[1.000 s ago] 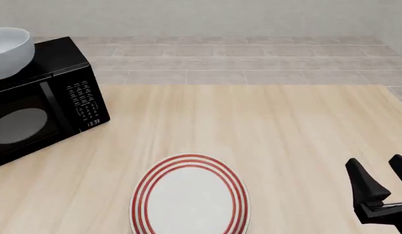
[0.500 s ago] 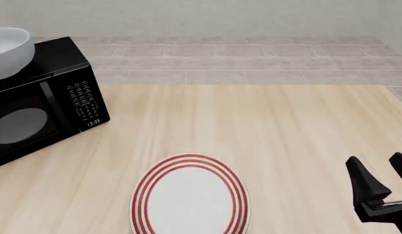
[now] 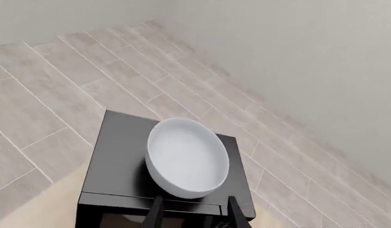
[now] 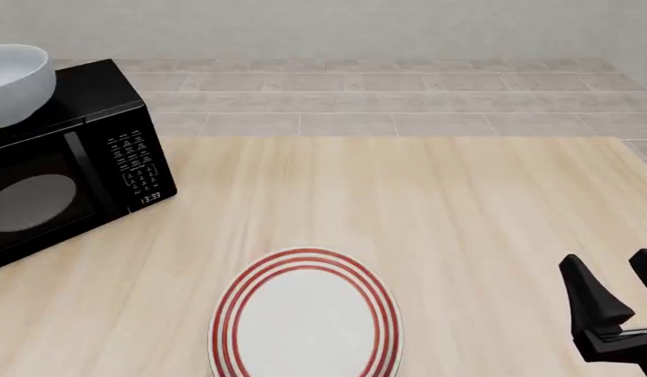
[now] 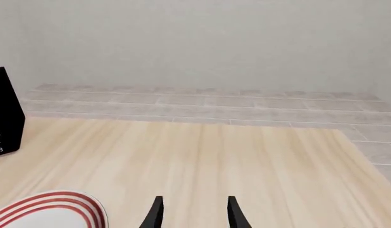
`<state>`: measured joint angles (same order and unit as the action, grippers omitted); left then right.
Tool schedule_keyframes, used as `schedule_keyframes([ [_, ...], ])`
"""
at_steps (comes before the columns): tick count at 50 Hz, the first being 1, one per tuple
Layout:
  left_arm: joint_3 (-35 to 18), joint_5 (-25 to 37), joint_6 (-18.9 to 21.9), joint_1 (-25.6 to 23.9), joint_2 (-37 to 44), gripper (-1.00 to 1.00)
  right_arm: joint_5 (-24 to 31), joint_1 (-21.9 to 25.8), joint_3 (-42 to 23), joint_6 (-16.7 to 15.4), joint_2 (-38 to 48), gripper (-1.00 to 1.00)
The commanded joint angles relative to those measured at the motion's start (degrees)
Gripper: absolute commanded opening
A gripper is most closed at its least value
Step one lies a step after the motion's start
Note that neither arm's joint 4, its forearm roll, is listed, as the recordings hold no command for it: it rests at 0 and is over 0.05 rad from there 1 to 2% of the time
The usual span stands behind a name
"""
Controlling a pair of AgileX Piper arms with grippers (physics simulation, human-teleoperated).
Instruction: Pick up the white bowl and put it on the plate.
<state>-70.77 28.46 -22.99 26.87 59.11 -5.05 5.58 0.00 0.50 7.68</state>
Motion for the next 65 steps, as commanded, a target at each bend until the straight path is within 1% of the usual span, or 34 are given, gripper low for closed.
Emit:
schedule_keyframes([
  [1,-3.9,3.1,-1.2,1.4,5.2,1.0,0.6,0.0,0.0,0.3,-0.7,1.0],
  [5,-6.7,4.9,-0.8,2.0,6.9,1.0,1.9,0.1,0.0,0.4,-2.1,1.0],
  [9,-10.7,7.2,-0.4,2.2,8.8,1.0,2.8,0.2,0.0,0.7,-2.9,1.0],
  [10,-12.5,7.7,1.0,3.4,9.1,1.0,3.2,0.2,0.0,0.7,-3.4,1.0],
  [11,-13.4,8.1,1.4,3.7,9.4,1.0,3.2,0.2,0.0,0.4,-3.5,1.0],
  [12,-14.2,8.5,0.8,3.0,10.2,1.0,3.3,0.2,0.0,0.5,-3.7,1.0],
  [14,-16.3,9.6,1.2,2.3,11.8,1.0,3.6,0.2,0.0,0.5,-4.1,1.0],
  [17,-20.0,11.6,3.3,0.0,14.3,1.0,3.9,0.2,0.0,0.4,-4.3,1.0],
  [18,-20.9,12.2,4.2,0.5,14.7,1.0,3.9,0.2,0.0,0.4,-4.3,1.0],
  [20,-22.0,12.5,4.5,0.1,15.2,1.0,4.4,0.2,0.0,0.5,-4.9,1.0],
  [21,-22.6,12.9,4.8,-1.2,16.1,1.0,4.6,0.1,0.0,0.5,-5.1,1.0],
  [23,-22.7,12.9,5.8,0.1,16.4,1.0,5.0,0.1,0.0,0.7,-5.4,1.0],
  [24,-22.8,12.8,6.3,0.0,16.6,1.0,5.1,0.1,0.0,0.7,-5.5,1.0],
  [26,-22.7,12.8,5.8,-0.9,17.2,1.0,5.5,0.1,0.0,0.7,-5.8,1.0],
  [31,-22.6,12.7,5.8,-0.3,18.4,1.0,6.1,-0.1,0.0,0.8,-6.2,1.0],
  [38,-22.5,12.4,5.6,3.5,20.9,1.0,5.9,0.0,0.0,0.8,-5.7,1.0],
  [42,-22.8,12.5,4.6,4.3,22.2,1.0,5.7,-0.1,0.0,0.8,-5.3,1.0],
  [44,-22.8,12.2,4.8,5.2,22.4,1.0,5.8,-0.1,0.0,0.9,-5.4,1.0],
  [51,-23.8,12.8,4.4,5.5,23.7,1.0,6.1,-0.1,0.0,0.9,-5.5,1.0],
  [55,-25.3,13.4,5.8,6.0,24.9,1.0,6.8,-0.1,0.0,0.9,-6.2,1.0],
  [61,-26.2,13.8,5.9,6.1,27.0,1.0,7.3,-0.3,0.0,0.9,-6.8,1.0],
  [63,-25.9,13.6,5.8,6.7,27.2,1.0,7.3,-0.2,0.0,0.9,-6.9,1.0],
  [65,-25.6,13.1,6.7,7.0,27.2,1.0,7.2,-0.1,0.0,0.9,-6.9,1.0],
])
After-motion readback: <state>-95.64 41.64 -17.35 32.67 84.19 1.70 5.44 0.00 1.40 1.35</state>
